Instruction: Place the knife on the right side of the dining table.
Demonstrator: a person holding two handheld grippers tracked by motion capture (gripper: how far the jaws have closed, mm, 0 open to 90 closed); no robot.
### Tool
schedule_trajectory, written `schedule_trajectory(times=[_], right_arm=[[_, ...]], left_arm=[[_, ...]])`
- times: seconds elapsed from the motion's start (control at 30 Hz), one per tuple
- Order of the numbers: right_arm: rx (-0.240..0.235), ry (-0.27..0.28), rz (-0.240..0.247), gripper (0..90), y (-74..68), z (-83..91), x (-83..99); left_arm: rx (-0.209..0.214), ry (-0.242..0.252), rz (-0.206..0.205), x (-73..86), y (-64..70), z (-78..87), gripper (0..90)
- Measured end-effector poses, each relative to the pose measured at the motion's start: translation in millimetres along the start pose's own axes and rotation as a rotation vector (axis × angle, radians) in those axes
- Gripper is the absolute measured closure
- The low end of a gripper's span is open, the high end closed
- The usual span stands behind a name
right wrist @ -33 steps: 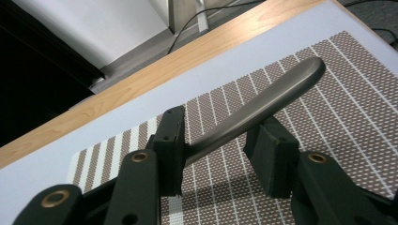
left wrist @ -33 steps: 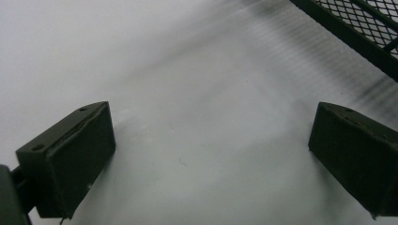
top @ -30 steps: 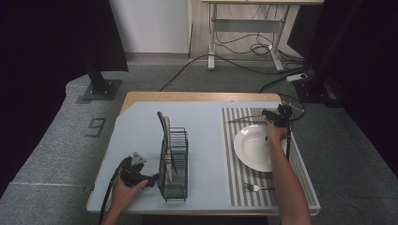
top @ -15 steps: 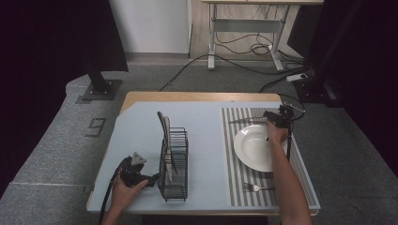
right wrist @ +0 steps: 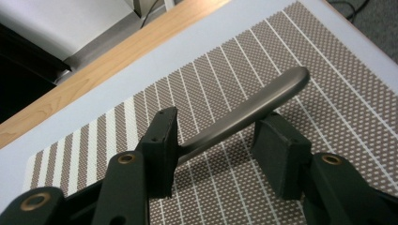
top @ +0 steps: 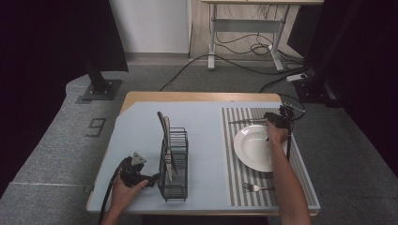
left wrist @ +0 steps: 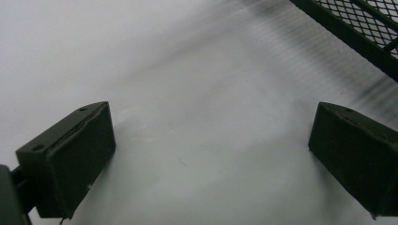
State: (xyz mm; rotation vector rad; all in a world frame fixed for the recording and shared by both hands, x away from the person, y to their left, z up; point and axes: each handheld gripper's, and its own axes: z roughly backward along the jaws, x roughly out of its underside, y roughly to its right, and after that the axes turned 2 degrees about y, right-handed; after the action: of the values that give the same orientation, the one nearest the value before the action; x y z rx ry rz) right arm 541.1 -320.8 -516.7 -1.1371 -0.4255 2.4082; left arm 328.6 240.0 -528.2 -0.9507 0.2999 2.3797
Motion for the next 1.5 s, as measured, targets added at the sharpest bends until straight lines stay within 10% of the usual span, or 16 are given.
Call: schedule_trajectory(times=[0.43,1.5], right_arm=[[-0.001,0.016,0.051,45.3,-5.5,12.1,-11.7],[-0.109,-0.176,0.284,42.8,-23.4,-8.4,-39.2]], left_arm=[[0.0,0.0,0.0,0.0,0.0,0.0,0.2],[-0.001,0.0,0.0,-0.1,0.1,-0.1,0.2]])
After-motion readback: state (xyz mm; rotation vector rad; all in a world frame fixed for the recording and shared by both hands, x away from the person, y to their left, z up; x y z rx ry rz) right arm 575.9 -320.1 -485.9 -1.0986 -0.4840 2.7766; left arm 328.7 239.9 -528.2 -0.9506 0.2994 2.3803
